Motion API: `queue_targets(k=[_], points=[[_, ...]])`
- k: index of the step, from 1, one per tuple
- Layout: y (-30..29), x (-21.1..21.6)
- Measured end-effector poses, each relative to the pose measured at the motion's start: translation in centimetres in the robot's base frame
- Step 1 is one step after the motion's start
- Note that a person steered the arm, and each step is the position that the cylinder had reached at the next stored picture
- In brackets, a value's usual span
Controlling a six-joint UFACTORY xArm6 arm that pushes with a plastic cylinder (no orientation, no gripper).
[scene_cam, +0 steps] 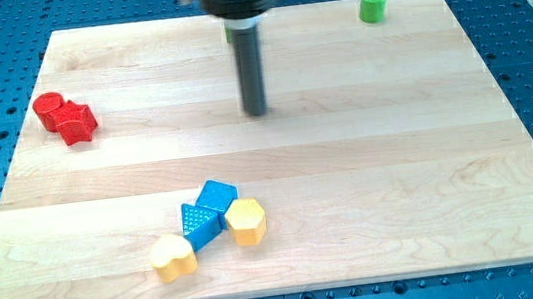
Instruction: Push the green blocks to the right side of the red blocks
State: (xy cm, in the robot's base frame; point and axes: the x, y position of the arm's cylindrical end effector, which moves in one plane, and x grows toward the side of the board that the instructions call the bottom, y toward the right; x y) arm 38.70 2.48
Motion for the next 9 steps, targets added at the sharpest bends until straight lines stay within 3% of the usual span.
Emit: queue_targets(k=[2,3,4,5,9], points=[[10.6,-3.3],[18.2,-9.5],[19.2,-15.7],[20.8,-17.0],[12.0,-16.6]])
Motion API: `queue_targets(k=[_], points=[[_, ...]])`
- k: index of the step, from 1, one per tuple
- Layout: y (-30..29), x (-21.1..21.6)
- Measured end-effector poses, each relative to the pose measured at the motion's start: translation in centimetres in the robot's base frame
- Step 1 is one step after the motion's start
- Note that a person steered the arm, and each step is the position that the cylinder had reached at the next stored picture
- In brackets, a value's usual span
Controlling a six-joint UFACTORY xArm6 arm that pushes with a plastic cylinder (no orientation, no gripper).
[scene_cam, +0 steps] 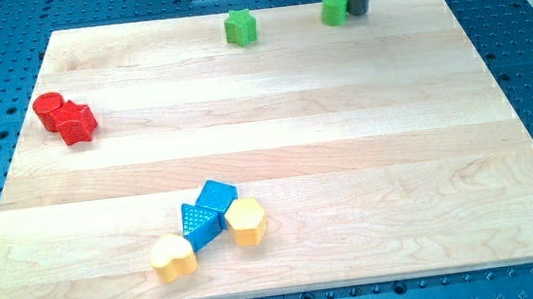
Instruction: Push the green blocks to the right side of the red blocks
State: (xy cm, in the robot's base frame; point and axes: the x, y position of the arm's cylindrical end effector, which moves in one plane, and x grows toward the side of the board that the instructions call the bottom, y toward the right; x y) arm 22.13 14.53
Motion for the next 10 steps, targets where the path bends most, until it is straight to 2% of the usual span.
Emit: queue_targets(k=[1,3,4,5,6,8,9,10], points=[[1.4,-1.0],[-11.6,0.9],[-11.7,-1.2],[-16.5,-1.3],[-20.8,1.0],[-29.3,10.9],[-29.7,11.7],[-30.9,10.0]])
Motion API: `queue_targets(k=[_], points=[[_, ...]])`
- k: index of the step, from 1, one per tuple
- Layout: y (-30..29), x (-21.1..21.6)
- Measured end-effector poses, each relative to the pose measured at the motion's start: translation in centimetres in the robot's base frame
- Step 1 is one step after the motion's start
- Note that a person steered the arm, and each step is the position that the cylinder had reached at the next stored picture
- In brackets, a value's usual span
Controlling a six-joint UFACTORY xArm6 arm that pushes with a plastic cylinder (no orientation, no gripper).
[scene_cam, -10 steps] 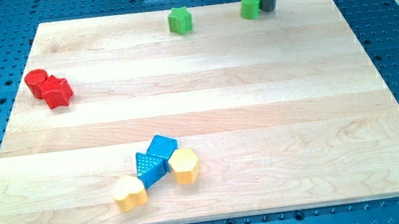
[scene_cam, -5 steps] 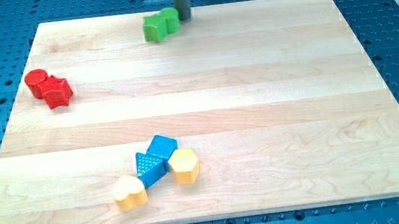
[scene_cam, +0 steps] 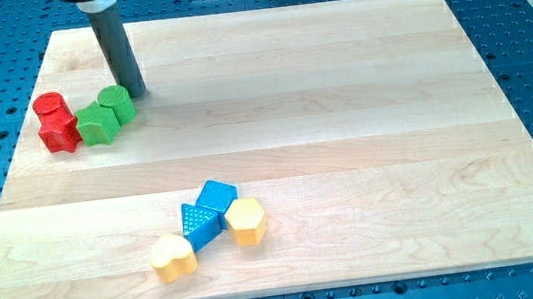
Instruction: Push the green blocks to the right side of the red blocks
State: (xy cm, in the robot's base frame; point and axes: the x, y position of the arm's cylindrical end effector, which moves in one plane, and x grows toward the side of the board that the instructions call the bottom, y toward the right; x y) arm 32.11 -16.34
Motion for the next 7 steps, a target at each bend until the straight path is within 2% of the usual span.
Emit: queue_targets(k=[1,4,5,6,7], points=[[-2.0,-3.3],[-2.0,-3.3],[-1.7,-2.1],[3.6,1.2],[9.4,2.2]])
